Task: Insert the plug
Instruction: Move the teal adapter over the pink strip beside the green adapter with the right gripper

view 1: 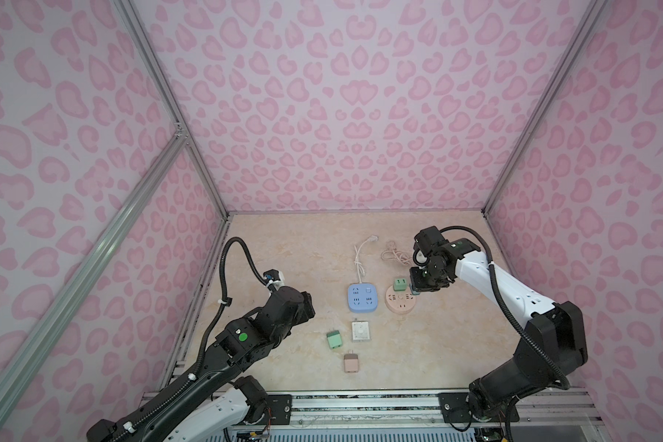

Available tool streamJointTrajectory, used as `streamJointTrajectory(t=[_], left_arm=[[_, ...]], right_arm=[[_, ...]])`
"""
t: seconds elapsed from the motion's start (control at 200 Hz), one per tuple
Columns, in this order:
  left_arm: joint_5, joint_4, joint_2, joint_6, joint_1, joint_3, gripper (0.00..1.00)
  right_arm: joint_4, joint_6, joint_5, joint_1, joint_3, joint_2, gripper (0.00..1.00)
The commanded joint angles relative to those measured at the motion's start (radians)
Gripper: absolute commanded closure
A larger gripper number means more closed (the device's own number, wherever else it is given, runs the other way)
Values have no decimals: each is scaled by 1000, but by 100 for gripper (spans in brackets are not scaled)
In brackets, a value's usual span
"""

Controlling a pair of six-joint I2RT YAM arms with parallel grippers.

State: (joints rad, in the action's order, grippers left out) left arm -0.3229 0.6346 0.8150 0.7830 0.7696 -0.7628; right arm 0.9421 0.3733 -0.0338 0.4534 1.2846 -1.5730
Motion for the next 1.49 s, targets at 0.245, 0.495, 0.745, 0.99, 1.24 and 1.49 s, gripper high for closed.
streamJointTrajectory(t=[0.245,0.495,0.745,0.99,1.24,1.49], left_arm=[[4,-35,-19,-11,0,3,20],[11,-44,-14,-4,-1,13,20],[9,-52,-13,-5,-1,20,20],[3,-47,-11,-14,-1,21,20],[-6,-47,-11,-14,-1,30,20],[-13,-46,-10,-18,-1,33,20]], right_arm=[[-83,50,-15,3,-71,-17,100],[-110,62,-12,4,-81,-42,100],[-117,62,-8,4,-78,-62,100],[-118,65,-10,6,-75,-81,100],[-126,67,-2,14,-79,-89,100],[-105,63,35,31,-64,-105,100]])
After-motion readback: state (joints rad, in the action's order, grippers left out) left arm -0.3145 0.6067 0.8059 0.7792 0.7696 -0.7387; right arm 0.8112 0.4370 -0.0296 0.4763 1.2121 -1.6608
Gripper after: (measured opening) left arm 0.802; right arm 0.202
